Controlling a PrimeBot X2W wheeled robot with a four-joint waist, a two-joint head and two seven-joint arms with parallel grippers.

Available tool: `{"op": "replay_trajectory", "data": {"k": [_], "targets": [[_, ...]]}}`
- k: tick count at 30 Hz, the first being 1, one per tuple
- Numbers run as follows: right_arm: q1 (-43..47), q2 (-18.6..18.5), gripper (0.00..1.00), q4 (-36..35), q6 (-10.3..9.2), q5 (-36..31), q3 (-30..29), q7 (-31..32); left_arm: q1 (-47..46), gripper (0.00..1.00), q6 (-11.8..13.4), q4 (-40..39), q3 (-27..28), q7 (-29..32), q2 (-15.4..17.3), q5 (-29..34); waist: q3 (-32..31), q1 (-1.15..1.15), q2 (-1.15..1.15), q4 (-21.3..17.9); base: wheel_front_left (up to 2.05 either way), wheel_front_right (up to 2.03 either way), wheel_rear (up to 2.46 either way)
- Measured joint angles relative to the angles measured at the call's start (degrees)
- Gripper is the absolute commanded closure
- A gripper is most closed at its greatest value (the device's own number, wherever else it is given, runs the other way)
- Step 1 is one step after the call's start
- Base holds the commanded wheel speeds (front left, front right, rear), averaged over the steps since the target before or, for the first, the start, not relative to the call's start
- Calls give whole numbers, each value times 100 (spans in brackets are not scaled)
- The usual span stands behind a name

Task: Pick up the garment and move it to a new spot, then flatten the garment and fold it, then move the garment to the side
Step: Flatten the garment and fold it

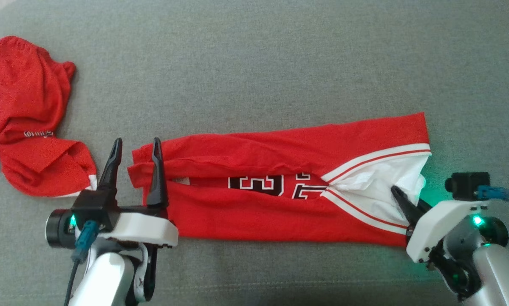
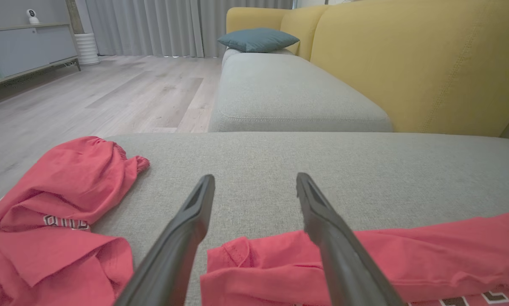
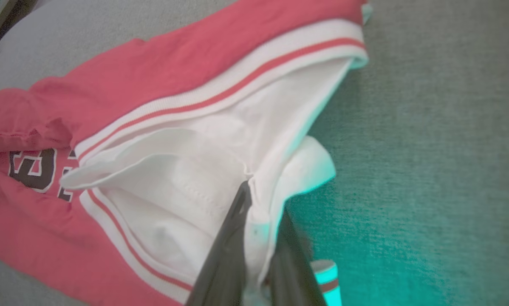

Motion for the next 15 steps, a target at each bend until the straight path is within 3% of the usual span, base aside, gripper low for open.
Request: {"op": "replay_trajectory", "data": {"k": [5,15], "targets": [[118,-89,100,-85,1,41,-315,-14,14,0,0,15,23,-33,-5,-1,-119,0,0,-16,0,0,0],[578,-608,100,-116,1,-37,-1333,70,92,0,1,11,55,-40,-7,-3,-323,0,0,-154,0,0,0]]}}
